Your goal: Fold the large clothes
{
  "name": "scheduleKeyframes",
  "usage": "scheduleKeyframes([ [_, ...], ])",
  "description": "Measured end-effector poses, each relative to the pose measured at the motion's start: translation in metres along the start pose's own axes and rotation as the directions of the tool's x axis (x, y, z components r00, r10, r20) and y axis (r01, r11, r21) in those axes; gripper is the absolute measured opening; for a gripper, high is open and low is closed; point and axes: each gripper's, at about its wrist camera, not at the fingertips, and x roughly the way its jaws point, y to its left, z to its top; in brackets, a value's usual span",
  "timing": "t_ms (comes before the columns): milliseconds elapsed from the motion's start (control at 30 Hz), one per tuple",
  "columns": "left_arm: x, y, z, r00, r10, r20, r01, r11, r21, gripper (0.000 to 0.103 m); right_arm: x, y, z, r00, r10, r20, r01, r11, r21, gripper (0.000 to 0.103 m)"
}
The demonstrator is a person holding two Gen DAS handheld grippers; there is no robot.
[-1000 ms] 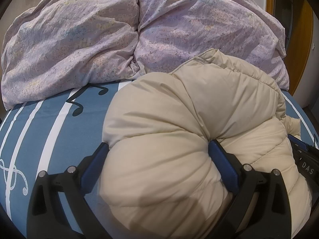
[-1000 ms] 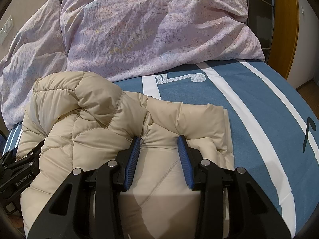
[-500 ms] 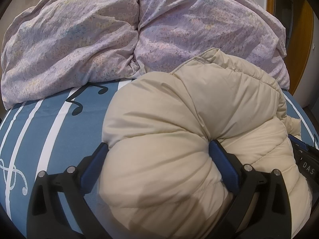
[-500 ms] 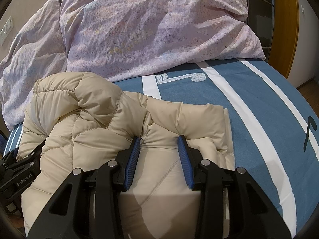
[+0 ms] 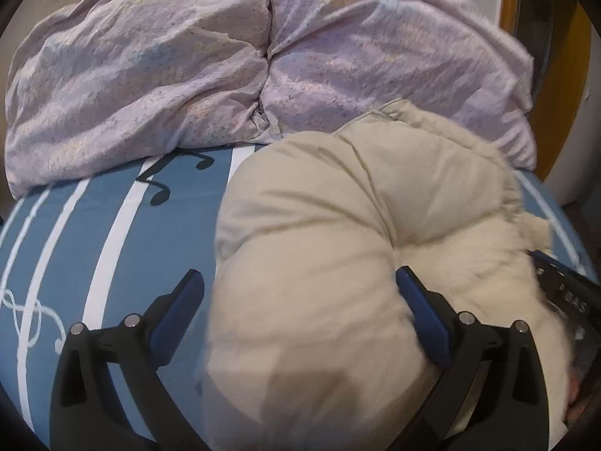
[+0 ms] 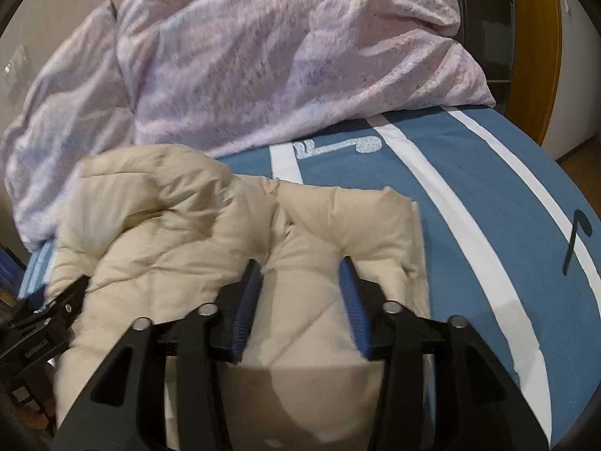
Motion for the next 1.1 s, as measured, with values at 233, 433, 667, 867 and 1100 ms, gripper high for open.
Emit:
scheduleKeyframes([
  [233, -0.044, 0.029, -0.012, 0.999, -0.051, 0.005, 0.051, 0.998, -0.02, 0.1, -0.055, -0.013, -0.009, 0.997, 0.055, 0.05, -0.058, 0.997, 0.048, 0.089],
  [433, -0.051, 0.047, -0.021, 0.996, -0.088, -0.029, 0.087, 0.996, -0.037, 0.1, -0.056, -0.047, -0.014, 0.99, 0.138, -0.028, -0.133, 0.981, 0.141, 0.095],
  [667, -0.039, 0.051, -0.029, 0.986, -0.14, -0.087, 0.135, 0.988, -0.07, 0.101, -0.035, -0.069, -0.023, 0.96, 0.257, -0.116, -0.225, 0.946, 0.235, 0.097],
  [867, -0.034, 0.049, -0.033, 0.979, -0.175, -0.101, 0.167, 0.983, -0.079, 0.101, -0.018, -0.078, -0.028, 0.917, 0.373, -0.144, -0.314, 0.895, 0.316, 0.099],
  [1100, -0.033, 0.06, -0.029, 0.967, -0.23, -0.113, 0.213, 0.966, -0.144, 0.1, -0.004, -0.077, -0.03, 0.867, 0.482, -0.128, -0.411, 0.835, 0.365, 0.1],
])
